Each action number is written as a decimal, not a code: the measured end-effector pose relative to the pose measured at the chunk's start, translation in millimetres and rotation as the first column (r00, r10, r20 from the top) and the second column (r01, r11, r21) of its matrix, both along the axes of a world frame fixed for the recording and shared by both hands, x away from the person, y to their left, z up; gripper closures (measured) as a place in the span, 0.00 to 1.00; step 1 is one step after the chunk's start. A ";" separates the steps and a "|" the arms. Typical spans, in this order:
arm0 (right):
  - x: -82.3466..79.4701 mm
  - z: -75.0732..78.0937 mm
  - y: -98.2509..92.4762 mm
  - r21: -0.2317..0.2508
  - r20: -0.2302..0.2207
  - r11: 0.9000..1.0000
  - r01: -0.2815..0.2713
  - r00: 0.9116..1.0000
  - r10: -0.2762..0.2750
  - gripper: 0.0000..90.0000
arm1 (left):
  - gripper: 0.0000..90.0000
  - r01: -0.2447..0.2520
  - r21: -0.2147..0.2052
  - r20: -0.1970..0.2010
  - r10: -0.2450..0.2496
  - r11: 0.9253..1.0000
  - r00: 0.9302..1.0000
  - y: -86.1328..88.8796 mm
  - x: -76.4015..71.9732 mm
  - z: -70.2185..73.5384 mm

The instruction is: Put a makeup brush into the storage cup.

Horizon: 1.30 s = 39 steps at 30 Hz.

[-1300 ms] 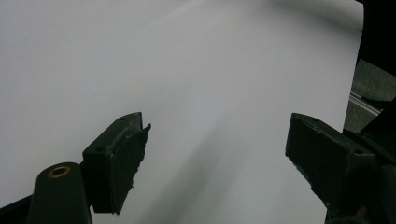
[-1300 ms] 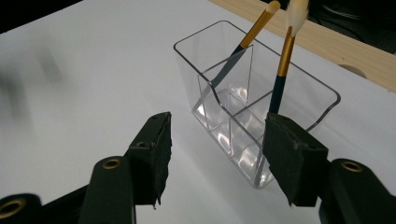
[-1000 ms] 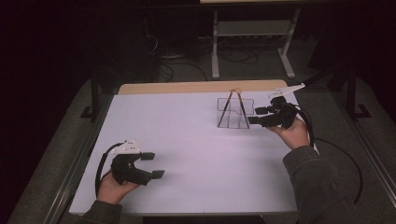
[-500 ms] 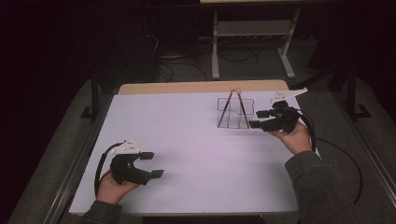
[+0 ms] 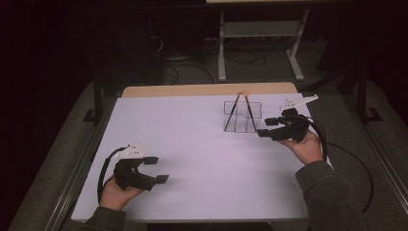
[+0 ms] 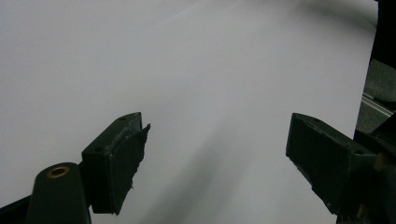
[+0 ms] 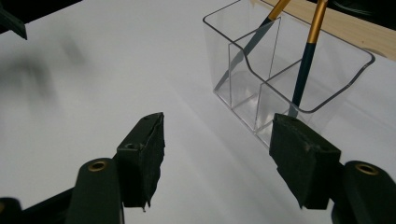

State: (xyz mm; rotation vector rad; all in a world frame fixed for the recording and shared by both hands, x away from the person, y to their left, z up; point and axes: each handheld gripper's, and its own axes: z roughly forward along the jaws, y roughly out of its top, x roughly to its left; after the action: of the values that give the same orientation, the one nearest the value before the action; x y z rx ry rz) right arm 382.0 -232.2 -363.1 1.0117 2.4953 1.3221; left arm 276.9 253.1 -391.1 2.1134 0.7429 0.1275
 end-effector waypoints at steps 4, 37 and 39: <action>-3.8 -3.2 -1.7 0.008 0.004 1.000 0.000 1.000 0.000 0.37 | 0.21 -0.001 0.009 0.005 0.001 1.000 1.000 -0.7 0.2 -0.4; -30.2 -20.3 -5.3 0.028 -0.012 1.000 0.001 1.000 -0.001 0.33 | 0.20 -0.028 0.020 0.026 0.028 0.999 0.999 2.1 0.0 -0.6; -32.5 -20.4 -5.1 0.031 -0.010 1.000 0.004 1.000 -0.004 0.33 | 0.20 -0.032 0.019 0.025 0.031 0.999 0.999 2.8 0.0 -0.5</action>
State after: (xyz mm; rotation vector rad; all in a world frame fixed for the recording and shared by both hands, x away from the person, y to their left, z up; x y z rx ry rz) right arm 349.5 -237.3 -383.5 1.0321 2.4862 1.3620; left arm 276.9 255.9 -391.6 2.1148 0.7633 0.1785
